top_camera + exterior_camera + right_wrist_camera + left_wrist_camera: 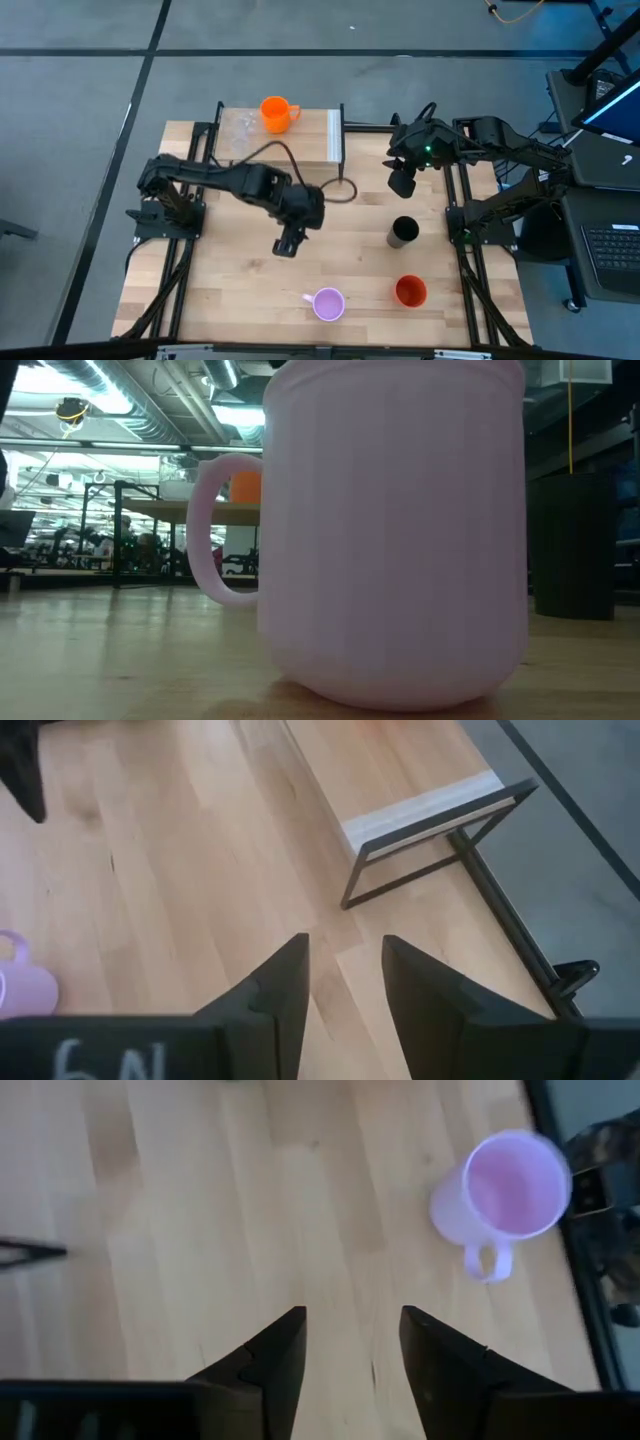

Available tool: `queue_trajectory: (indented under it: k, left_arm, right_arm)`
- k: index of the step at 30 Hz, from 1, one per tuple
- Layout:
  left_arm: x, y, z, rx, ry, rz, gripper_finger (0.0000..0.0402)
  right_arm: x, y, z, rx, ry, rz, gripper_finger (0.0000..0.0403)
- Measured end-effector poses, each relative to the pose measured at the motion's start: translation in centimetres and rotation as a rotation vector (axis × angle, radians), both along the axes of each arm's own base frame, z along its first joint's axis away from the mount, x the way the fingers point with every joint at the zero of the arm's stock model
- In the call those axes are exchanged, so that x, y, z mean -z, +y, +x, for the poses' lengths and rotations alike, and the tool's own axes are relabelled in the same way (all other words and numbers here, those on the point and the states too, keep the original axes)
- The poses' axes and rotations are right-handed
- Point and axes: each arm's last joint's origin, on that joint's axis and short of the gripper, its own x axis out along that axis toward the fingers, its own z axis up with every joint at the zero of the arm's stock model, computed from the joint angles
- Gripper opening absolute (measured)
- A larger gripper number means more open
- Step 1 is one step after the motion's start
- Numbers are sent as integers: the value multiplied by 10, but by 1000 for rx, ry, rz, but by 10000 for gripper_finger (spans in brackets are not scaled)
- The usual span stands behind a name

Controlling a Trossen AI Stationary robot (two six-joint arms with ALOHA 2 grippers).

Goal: Stack small to large cups/mugs on shelf
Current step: Put the purple mug on the shelf

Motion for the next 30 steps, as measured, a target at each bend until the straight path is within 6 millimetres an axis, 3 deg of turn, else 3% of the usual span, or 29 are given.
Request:
queue_trajectory:
  k: [10, 17, 30]
  left_arm:
    - [54, -42, -11, 13, 146, 10, 197]
    - [63, -73, -12, 18, 68, -45, 196]
    - [85, -108, 1, 123, -152, -87, 195]
  right_arm:
    - [0, 0, 0, -23, 9, -19, 129]
    - [0, 0, 0, -37, 14, -30, 129]
    - [0, 0, 0, -38, 14, -32, 129]
